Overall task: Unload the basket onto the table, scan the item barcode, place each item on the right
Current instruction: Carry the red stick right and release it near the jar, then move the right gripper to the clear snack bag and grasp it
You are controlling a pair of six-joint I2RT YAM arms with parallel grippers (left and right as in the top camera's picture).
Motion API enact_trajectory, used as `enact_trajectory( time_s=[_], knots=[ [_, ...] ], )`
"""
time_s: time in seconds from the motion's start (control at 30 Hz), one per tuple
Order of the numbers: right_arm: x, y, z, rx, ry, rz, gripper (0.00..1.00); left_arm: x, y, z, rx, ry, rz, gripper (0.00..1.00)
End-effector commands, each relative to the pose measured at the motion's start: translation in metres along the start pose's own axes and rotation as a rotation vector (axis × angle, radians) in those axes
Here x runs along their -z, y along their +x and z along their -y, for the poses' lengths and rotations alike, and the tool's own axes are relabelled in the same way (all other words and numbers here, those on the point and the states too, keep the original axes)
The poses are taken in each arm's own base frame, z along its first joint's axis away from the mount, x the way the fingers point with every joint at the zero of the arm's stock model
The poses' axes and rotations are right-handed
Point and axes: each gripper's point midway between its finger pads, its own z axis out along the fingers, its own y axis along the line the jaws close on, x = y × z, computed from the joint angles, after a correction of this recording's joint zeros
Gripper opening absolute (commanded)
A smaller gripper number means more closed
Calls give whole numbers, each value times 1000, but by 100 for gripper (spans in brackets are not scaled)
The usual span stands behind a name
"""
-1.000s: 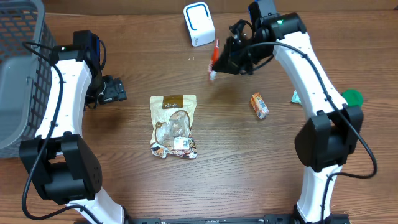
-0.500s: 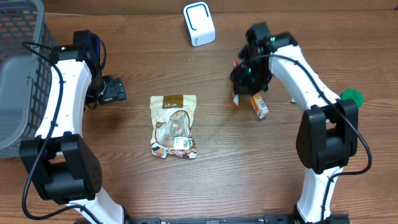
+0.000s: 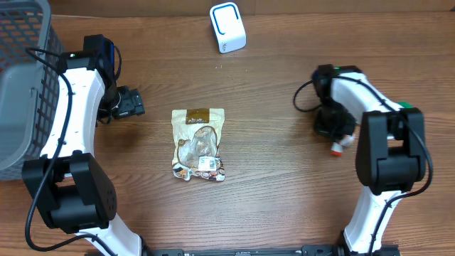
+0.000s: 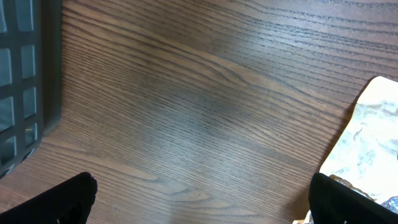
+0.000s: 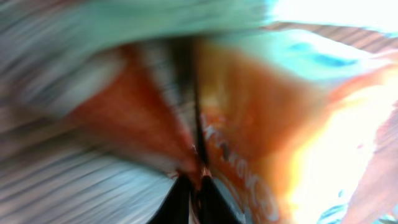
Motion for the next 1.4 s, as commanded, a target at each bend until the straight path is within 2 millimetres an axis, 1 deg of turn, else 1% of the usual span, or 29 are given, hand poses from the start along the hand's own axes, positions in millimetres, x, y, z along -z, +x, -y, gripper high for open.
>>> enact_trajectory(
  time_s=[0.0, 0.03, 0.07, 0.13, 0.2, 0.3, 0.4, 0.47, 0.53, 0.6, 0.67, 0.73, 0.77, 0.8, 0.83, 0.9, 0.97, 1.07, 1.13, 1.27, 1.37],
  knots=[
    [-2, -5, 21, -60, 40, 12, 17, 1, -3, 4, -25, 6, 6, 100],
    [-3, -5, 24, -67, 40, 8, 24, 1, -3, 4, -25, 6, 6, 100],
    [-4, -5, 25, -73, 36, 4, 35, 1, -3, 4, -25, 6, 6, 100],
    [-3, -6, 22, -54, 13, -4, 36, 1, -3, 4, -25, 6, 6, 100],
    [5, -9, 17, -22, -18, -1, 36, 1, -3, 4, -25, 6, 6, 100],
    [37, -16, 9, -16, -70, 44, 37, 1, -3, 4, -25, 6, 6, 100],
    [86, -19, 4, 3, -121, 128, 38, 1, -3, 4, -25, 6, 6, 100],
    [116, -14, -9, 27, -194, 165, 42, 1, -3, 4, -25, 6, 6, 100],
    [144, -4, -31, 85, -295, 193, 50, 1, -3, 4, -25, 6, 5, 100],
    [165, 10, -58, 170, -388, 217, 51, 1, -3, 4, -25, 6, 6, 100],
    [178, 25, -86, 235, -456, 229, 52, 1, -3, 4, -25, 6, 6, 100],
    [187, 39, -118, 300, -533, 238, 57, 1, -3, 4, -25, 6, 6, 100],
    [195, 50, -141, 347, -601, 246, 70, 1, -3, 4, -25, 6, 5, 100],
    [200, 57, -157, 380, -649, 252, 83, 1, -3, 4, -25, 6, 6, 100],
    [206, 66, -175, 415, -705, 261, 100, 1, -3, 4, -25, 6, 6, 100],
    [215, 85, -208, 491, -794, 288, 100, 1, -3, 4, -25, 6, 6, 100],
    [218, 103, -235, 514, -839, 307, 100, 1, -3, 4, -25, 6, 6, 100],
    [211, 127, -262, 521, -860, 315, 100, 1, -3, 4, -25, 6, 6, 100],
    [200, 141, -274, 528, -838, 331, 100, 1, -3, 4, -25, 6, 6, 100],
    [163, 162, -290, 509, -747, 364, 100, 1, -3, 4, -25, 6, 6, 100],
    [140, 171, -301, 519, -706, 397, 100, 1, -3, 4, -25, 6, 6, 100]
  ],
)
